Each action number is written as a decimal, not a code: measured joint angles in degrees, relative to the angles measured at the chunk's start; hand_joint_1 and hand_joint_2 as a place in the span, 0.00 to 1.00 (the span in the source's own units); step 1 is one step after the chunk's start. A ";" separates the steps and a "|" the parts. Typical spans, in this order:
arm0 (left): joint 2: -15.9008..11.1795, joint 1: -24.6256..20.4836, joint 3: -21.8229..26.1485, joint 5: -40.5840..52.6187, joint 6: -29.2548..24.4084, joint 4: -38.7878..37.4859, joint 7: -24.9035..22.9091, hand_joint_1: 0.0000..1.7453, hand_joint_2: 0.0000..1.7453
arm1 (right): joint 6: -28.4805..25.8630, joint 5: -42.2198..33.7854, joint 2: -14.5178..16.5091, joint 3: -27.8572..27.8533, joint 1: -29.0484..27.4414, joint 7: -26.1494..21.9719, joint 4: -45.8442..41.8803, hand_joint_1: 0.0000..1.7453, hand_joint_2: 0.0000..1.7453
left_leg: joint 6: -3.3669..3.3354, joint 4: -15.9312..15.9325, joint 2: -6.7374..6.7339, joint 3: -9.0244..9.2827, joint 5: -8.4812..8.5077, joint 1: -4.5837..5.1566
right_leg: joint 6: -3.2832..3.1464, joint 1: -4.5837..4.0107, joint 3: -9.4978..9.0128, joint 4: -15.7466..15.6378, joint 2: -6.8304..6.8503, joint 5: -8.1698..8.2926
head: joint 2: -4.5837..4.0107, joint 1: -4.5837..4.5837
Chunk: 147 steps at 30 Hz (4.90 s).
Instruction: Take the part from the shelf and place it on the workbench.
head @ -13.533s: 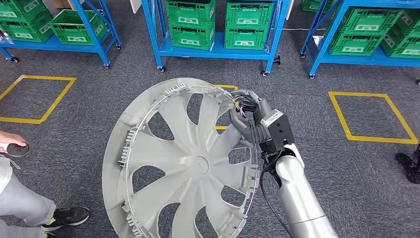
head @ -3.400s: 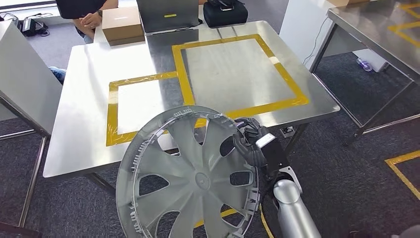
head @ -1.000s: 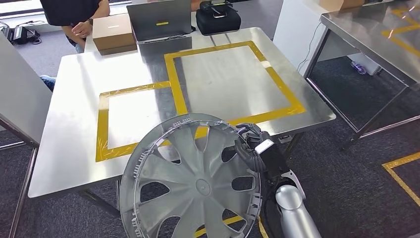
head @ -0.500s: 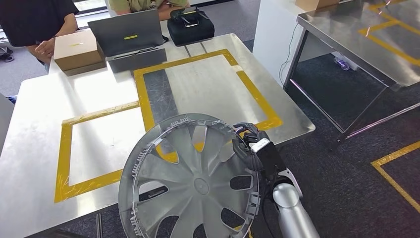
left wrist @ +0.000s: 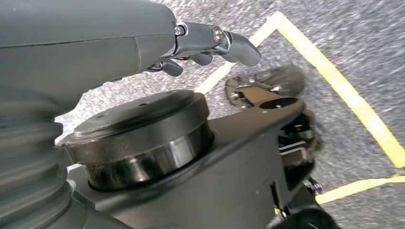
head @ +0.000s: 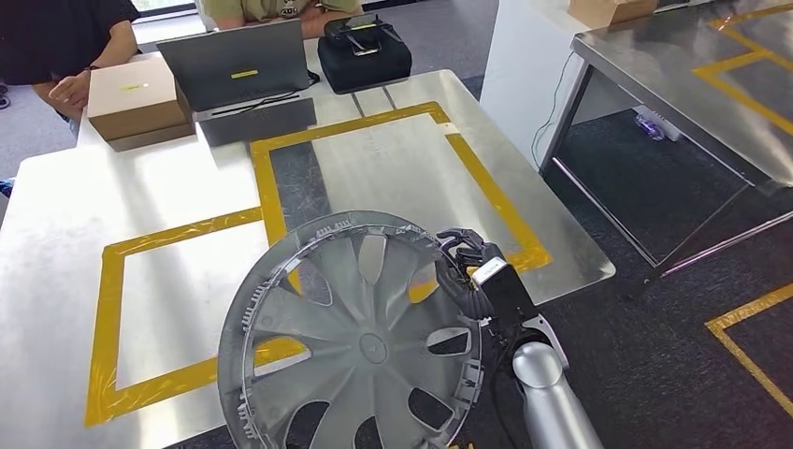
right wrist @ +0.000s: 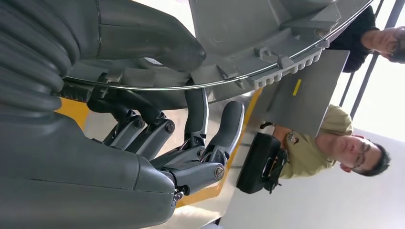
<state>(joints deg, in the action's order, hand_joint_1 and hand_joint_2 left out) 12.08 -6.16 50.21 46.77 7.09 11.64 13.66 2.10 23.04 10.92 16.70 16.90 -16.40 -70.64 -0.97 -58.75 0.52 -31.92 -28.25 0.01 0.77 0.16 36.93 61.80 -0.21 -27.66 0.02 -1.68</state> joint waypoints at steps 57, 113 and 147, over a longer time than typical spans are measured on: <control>0.22 -0.95 0.02 2.57 0.89 -0.02 -0.27 0.00 1.00 | -4.11 2.21 -11.73 -20.31 13.07 2.68 6.87 1.00 1.00 | 1.11 1.22 -0.26 1.67 -0.81 0.45 | -1.29 -0.02 -1.50 -3.19 -0.11 2.39 | 0.00 -0.01; 0.51 -1.33 -0.16 4.74 1.02 -0.02 -0.63 0.00 1.00 | -8.43 3.25 -28.69 -36.87 27.45 6.06 33.87 1.00 1.00 | 0.72 1.14 -0.13 1.47 -0.86 0.71 | -1.01 0.26 -1.50 -3.21 0.03 2.38 | 0.00 -0.01; 1.32 0.86 -0.11 3.69 -0.45 -0.63 -0.18 0.00 1.00 | -4.38 15.84 -30.07 -26.34 60.02 16.09 39.65 1.00 1.00 | 0.53 1.13 -0.09 1.42 -0.67 0.89 | -0.84 0.41 -1.36 -3.21 0.04 2.48 | 0.00 -0.01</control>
<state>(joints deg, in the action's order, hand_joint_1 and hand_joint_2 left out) 13.40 -5.29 50.10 50.47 6.64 11.02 13.47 -2.28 38.87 -19.15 -9.65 76.92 -0.32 -30.99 -0.44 -57.62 0.43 -30.51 -28.92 0.90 -0.08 0.57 35.56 58.59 -0.18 -25.18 0.02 -1.69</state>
